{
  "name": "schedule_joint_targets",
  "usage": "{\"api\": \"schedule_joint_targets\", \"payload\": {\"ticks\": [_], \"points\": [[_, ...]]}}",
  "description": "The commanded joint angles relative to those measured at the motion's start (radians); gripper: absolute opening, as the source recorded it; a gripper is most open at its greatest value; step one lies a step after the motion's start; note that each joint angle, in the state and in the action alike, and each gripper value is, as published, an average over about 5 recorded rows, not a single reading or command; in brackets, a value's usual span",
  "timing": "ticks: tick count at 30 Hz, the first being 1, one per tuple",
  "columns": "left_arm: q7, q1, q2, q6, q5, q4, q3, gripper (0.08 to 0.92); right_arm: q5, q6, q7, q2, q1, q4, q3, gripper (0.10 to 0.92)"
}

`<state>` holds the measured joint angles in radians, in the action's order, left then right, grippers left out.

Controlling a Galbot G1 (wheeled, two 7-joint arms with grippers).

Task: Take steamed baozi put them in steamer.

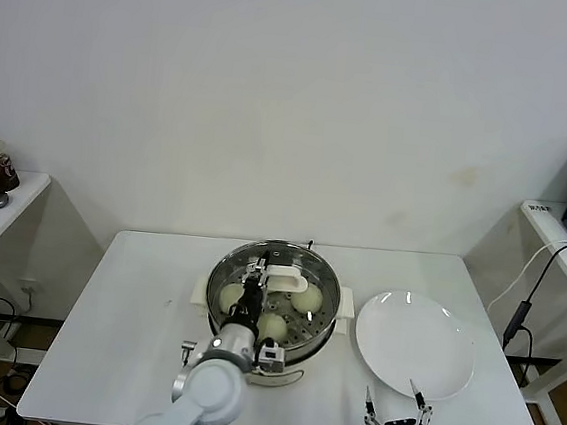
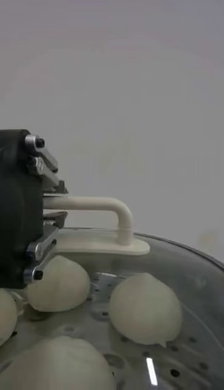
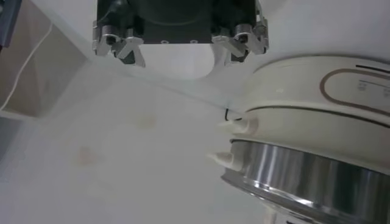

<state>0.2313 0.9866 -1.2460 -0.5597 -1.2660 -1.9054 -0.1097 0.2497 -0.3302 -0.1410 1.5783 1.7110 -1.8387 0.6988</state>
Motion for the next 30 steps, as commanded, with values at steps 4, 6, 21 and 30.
{"api": "schedule_joint_targets", "payload": {"ticks": [4, 6, 21, 30], "points": [[-0.235, 0.263, 0.117, 0.121, 0.530, -0.266, 0.135, 0.519, 0.010, -0.001, -0.002, 0.001, 0.009, -0.008, 0.003, 0.823], [-0.270, 0.342, 0.127, 0.160, 0.633, -0.325, 0.187, 0.580, 0.012, 0.000, -0.002, 0.001, 0.011, -0.011, 0.002, 0.823], [-0.387, 0.987, 0.078, 0.684, 1.593, -0.417, 0.759, 0.822, -0.245, 0.057, -0.051, -0.058, 0.050, -0.062, -0.079, 0.823], [-0.274, 1.002, 0.048, 0.865, 1.684, -0.171, 0.692, 0.823, -0.265, 0.143, -0.022, -0.133, 0.134, -0.114, -0.136, 0.823]]}}
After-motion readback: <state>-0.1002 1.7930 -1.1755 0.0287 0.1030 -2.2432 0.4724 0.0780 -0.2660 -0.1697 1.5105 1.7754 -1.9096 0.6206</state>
